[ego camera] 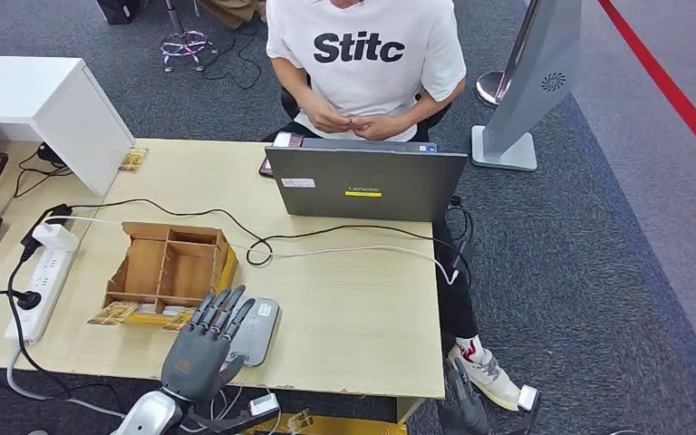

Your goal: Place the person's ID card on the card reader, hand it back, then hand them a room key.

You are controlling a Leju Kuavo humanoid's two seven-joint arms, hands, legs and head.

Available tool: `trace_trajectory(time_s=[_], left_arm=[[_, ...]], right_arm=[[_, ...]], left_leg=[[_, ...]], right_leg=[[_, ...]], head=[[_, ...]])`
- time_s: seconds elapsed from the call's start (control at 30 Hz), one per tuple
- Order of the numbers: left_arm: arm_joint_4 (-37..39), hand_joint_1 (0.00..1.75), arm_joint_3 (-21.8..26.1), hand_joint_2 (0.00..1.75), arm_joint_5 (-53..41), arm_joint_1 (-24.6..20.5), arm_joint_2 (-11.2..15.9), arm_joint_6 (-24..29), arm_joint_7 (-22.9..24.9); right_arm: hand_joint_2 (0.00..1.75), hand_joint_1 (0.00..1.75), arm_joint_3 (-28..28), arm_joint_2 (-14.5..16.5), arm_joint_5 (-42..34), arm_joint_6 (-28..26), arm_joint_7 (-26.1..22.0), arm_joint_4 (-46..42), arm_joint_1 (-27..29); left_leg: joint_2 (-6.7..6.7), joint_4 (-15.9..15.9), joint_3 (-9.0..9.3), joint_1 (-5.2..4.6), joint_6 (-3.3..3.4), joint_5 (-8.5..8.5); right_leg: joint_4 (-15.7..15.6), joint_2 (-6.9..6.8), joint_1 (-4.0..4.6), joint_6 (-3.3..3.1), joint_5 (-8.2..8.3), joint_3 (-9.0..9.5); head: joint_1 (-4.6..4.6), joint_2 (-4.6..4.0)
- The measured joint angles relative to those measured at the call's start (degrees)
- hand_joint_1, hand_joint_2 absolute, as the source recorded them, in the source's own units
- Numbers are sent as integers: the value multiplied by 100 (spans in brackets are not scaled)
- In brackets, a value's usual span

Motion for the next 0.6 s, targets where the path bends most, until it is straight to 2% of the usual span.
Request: trace_trajectory(time_s=[0.13, 0.27, 0.6], left_arm=[[189, 0, -32, 175, -195, -7, 43, 437, 257], [40, 0, 113, 175, 0, -14, 80, 970, 167], [-258, 0, 667, 175, 138, -39, 113, 980, 46]], right_arm=[[175, 0, 0, 0, -1, 6, -5, 0, 7], [175, 0, 0, 0, 3, 10, -7, 0, 16], [175, 0, 0, 0, 9, 10, -7, 0, 19]], left_leg=[[2, 0, 1, 1, -1, 2], [1, 0, 1, 1, -1, 3], [2, 0, 0, 1, -2, 2]], right_leg=[[1, 1, 1, -1, 1, -2], [2, 0, 1, -1, 1, -1], [2, 1, 1, 0, 0, -2]], head=[[-1, 0], [-1, 0], [-1, 0]])
